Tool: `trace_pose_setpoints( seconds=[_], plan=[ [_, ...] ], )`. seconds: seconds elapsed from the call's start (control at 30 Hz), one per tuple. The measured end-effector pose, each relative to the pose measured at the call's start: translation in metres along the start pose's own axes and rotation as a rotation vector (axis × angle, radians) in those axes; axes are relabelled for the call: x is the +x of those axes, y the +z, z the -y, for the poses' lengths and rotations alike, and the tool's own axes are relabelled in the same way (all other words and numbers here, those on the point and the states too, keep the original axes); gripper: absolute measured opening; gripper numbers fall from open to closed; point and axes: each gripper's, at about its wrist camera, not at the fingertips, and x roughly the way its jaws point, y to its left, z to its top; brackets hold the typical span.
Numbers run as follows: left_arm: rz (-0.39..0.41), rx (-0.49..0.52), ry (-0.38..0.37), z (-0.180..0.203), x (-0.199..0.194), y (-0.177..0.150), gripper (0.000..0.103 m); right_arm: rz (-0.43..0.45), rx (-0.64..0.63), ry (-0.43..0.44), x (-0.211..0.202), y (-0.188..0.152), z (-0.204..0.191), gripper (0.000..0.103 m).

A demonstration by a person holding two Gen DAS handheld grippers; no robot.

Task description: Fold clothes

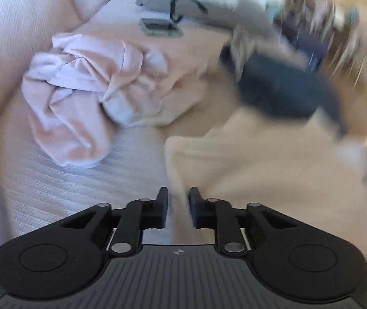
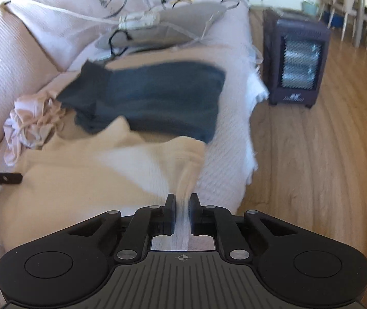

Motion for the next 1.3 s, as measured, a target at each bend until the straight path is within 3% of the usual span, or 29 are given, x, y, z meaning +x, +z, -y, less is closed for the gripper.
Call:
trace_pose_setpoints(
  seconds=[0.03, 0.17, 0.27, 0.33, 0.4, 0.6, 0.67, 0.73, 0.8, 0.83, 1.07, 1.3],
  plan=[
    [0.000, 0.004, 0.005, 0.001, -0.001, -0.001, 0.020, -0.012, 0.012, 0.005, 0.005, -0.001, 0.001, 0.016],
    [-0.001, -0.025, 0.026, -0.012, -0.005, 0.006, 0.042, -0.028, 0.010, -0.007, 0.012, -0.003, 0.002, 0.020],
    [0.008, -0.076, -0.009, -0.027, -0.017, 0.008, 0.042, -0.007, 0.028, -0.022, 0.001, -0.001, 0.006, 0.031],
    [0.025, -0.107, -0.033, -0.034, -0.030, 0.009, 0.041, 0.016, 0.055, -0.028, -0.012, 0.000, 0.012, 0.045],
    [0.053, -0.118, -0.048, -0.036, -0.048, 0.009, 0.041, 0.031, 0.058, -0.053, -0.025, 0.000, 0.015, 0.053],
    [0.106, -0.126, -0.175, -0.024, -0.086, 0.009, 0.042, 0.072, 0.012, -0.005, -0.058, -0.008, -0.001, 0.053],
    [0.095, -0.108, -0.215, -0.011, -0.082, 0.009, 0.044, 0.064, -0.004, 0.039, -0.062, -0.009, -0.011, 0.054],
    [0.075, -0.076, -0.223, 0.004, -0.071, 0.008, 0.051, 0.049, -0.015, 0.065, -0.059, -0.009, -0.023, 0.064],
    [0.062, -0.060, -0.192, 0.013, -0.058, 0.006, 0.070, 0.037, -0.041, 0.071, -0.052, -0.008, -0.033, 0.070],
    [0.055, -0.063, -0.168, 0.015, -0.051, 0.005, 0.085, 0.027, -0.051, 0.078, -0.048, -0.007, -0.037, 0.071],
    [-0.081, -0.094, -0.190, 0.010, -0.009, -0.009, 0.091, -0.086, -0.040, 0.089, -0.014, -0.010, -0.032, 0.078],
    [-0.121, -0.159, -0.228, 0.004, 0.008, -0.017, 0.103, -0.153, 0.002, 0.181, 0.013, -0.019, -0.023, 0.090]
  ],
)
